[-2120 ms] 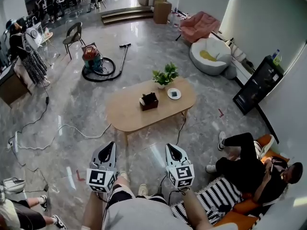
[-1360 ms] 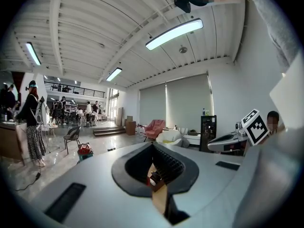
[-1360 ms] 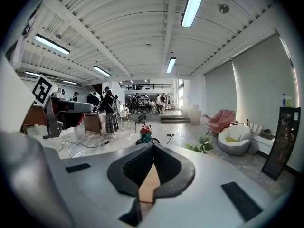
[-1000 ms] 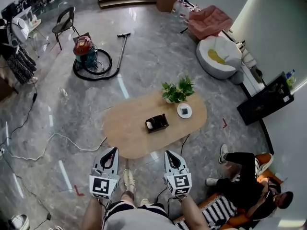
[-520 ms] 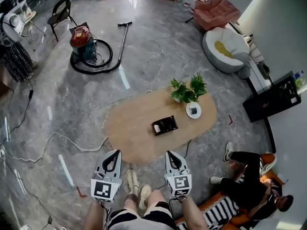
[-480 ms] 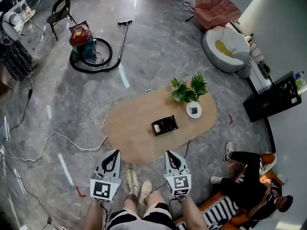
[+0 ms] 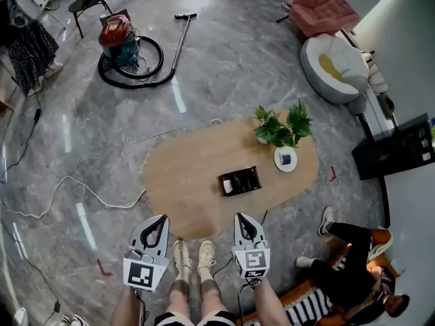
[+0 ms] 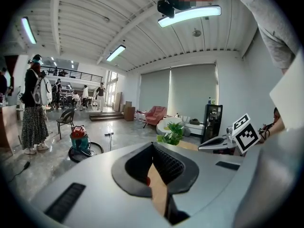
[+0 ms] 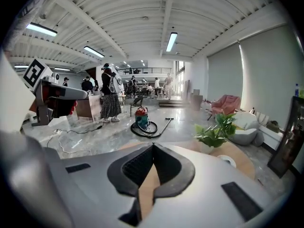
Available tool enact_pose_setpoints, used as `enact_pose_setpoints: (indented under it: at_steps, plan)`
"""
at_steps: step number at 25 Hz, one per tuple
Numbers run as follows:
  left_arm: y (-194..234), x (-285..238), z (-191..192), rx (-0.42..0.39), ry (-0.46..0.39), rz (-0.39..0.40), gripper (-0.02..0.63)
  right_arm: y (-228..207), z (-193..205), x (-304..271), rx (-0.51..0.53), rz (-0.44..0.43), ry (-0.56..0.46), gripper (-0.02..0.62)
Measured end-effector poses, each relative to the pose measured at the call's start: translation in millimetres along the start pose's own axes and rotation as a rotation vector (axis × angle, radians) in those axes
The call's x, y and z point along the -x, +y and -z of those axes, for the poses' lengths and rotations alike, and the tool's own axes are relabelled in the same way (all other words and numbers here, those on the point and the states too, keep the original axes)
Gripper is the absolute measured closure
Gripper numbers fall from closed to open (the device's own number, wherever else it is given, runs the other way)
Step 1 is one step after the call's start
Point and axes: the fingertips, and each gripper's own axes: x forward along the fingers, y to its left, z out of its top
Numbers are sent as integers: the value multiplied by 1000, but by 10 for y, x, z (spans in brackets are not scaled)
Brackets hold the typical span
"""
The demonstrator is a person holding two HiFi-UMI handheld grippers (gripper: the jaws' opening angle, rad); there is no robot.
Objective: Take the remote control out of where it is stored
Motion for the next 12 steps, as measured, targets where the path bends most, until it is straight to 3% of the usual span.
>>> enact_pose_setpoints:
  at_steps: [12]
  plan:
    - [8,-367,678,16,15,-36,601,-143,558,-637,40,-35,-30,588]
